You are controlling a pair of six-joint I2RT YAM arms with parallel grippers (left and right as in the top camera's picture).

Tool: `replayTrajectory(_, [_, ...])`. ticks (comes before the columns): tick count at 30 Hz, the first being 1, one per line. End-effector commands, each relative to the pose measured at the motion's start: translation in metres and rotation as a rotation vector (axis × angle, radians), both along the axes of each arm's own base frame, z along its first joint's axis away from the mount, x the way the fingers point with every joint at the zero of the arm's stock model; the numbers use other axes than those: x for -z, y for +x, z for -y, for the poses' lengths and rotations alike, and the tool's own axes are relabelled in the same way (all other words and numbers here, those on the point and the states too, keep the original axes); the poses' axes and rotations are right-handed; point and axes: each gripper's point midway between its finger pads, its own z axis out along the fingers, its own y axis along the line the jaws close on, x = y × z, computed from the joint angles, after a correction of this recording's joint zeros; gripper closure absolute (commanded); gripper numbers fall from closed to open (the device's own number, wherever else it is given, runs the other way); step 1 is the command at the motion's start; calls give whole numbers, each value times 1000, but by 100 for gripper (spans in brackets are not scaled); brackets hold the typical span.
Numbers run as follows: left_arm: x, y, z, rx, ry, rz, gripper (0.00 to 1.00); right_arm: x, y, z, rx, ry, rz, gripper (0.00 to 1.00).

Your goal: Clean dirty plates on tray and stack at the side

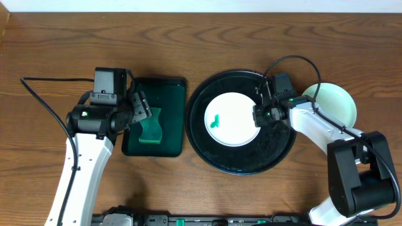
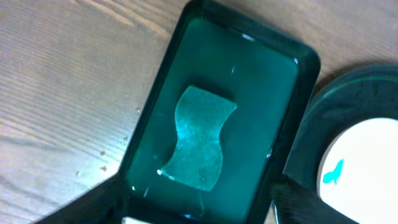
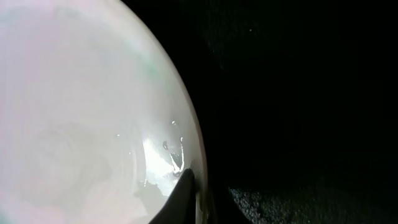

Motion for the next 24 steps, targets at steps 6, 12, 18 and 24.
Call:
replayTrajectory(6, [6, -9, 2, 10, -3, -58, 60, 5, -4, -3, -10, 0, -13, 97])
replayTrajectory(12, [15, -12, 3, 15, -2, -103, 89, 5, -4, -3, -10, 0, -13, 96])
replayTrajectory(18, [25, -13, 17, 65, -27, -148, 92, 5, -4, -3, -10, 0, -13, 96])
replayTrajectory(24, [42, -14, 31, 113, -16, -209, 60, 5, -4, -3, -10, 0, -13, 95])
